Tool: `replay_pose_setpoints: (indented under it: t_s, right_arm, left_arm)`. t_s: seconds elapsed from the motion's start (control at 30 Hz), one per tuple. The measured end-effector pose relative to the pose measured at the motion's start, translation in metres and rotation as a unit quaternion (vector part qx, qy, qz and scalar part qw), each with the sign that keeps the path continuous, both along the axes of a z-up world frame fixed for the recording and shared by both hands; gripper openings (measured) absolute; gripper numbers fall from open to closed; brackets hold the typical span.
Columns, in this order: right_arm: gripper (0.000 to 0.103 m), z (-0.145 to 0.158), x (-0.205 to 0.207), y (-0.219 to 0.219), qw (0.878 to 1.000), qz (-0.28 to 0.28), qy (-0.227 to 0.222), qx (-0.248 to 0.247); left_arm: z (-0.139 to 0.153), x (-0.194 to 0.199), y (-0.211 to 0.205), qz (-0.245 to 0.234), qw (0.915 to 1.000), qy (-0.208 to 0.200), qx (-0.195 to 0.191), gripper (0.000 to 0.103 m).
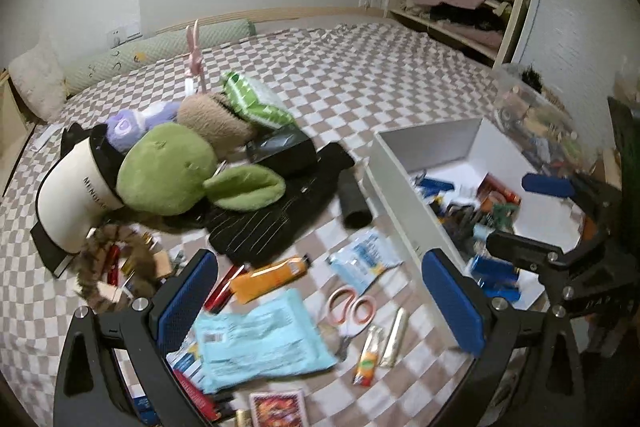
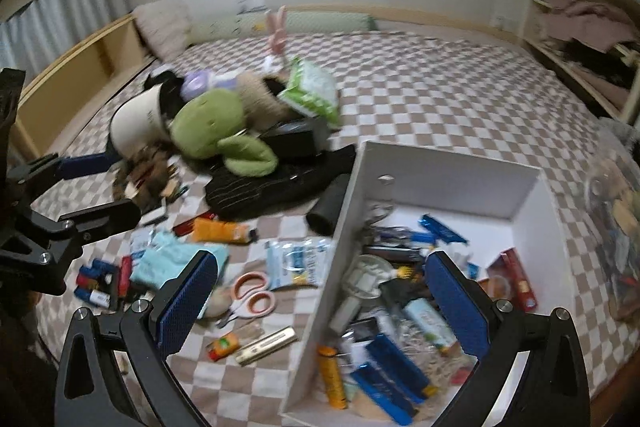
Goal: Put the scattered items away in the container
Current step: 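Lift both open tools out of the box and move back over the items, then lower the left tool and grasp the white rectangular block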
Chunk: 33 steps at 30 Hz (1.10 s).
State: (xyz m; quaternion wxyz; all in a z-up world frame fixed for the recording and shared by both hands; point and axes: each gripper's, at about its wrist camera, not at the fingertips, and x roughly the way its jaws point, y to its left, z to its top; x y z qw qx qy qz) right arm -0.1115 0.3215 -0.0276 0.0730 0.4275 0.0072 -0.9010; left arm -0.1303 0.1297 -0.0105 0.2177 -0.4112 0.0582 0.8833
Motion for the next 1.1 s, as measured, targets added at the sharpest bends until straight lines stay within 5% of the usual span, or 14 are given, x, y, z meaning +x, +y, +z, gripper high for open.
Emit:
replay_pose_setpoints:
  t_s: [0.4,0.6,0.67,1.1]
  right_arm:
    - [0.103,-0.036,0.002,-0.067,0.991,0.115,-0.057,0.035]
    - [0.103,-0.055,0.000,-0.102,0.982,0.159,-0.087,0.048]
    - [0.103,-0.061,0.001,-0.112,0.979,0.172,-0.095,0.051]
    - [0.103,-0.098,0.009,-0.167,0.952,0.247,-0.160,0.077]
  left_arm:
    - [-0.043,0.015,-0.072,0.009,0.9982,-0.050,-0.031,0.101]
    - [-0.063,0.024,-0.104,0.016,0.9966,-0.067,-0.045,0.101]
    - [-0.066,0.025,-0.114,0.022,0.9962,-0.068,-0.049,0.091]
    - [-0.094,0.027,-0.169,0.025,0.9925,-0.085,-0.084,0.091]
